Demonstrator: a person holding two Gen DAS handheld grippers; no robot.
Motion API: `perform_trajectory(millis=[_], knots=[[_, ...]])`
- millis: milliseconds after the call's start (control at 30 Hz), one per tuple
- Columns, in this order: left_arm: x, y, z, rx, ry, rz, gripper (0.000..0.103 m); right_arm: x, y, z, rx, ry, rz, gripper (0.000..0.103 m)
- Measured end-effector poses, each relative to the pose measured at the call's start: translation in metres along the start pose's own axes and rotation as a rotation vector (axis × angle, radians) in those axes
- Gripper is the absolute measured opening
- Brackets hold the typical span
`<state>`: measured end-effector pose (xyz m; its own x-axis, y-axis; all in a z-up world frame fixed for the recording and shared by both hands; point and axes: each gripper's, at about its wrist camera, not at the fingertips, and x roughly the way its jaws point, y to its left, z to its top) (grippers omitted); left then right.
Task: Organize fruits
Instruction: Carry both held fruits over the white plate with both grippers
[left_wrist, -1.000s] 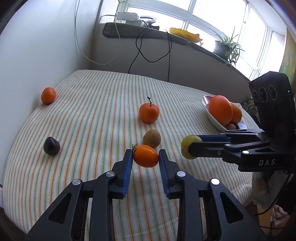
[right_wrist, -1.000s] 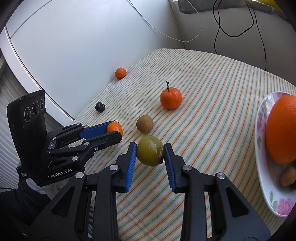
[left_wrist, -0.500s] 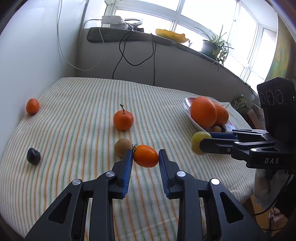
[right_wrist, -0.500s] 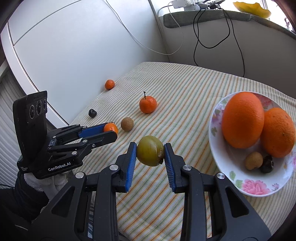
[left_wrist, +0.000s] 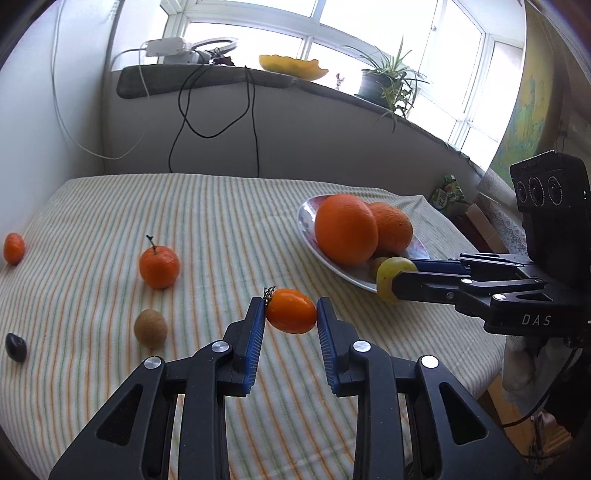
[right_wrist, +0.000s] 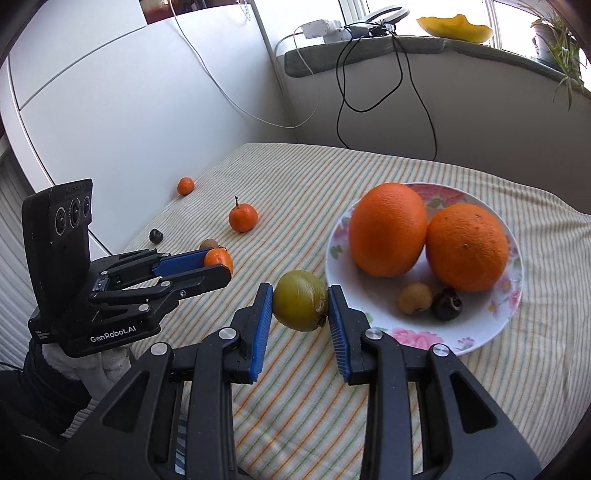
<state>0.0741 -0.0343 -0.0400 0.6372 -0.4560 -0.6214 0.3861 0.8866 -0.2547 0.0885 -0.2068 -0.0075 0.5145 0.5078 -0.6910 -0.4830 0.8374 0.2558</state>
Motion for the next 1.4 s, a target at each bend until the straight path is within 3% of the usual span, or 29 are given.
perform_trajectory(millis=[633, 1400], knots=[[0.035, -0.051, 0.017, 0.074, 0.021, -0.081, 0.027, -0.02, -0.045, -0.011, 0.053, -0.025, -0.101, 0.031], [0.057, -0.079, 0.022, 0.145, 0.038, -0.062, 0.027, -0.021, -0.067, -0.013, 0.075, -0.04, -0.179, 0.031]])
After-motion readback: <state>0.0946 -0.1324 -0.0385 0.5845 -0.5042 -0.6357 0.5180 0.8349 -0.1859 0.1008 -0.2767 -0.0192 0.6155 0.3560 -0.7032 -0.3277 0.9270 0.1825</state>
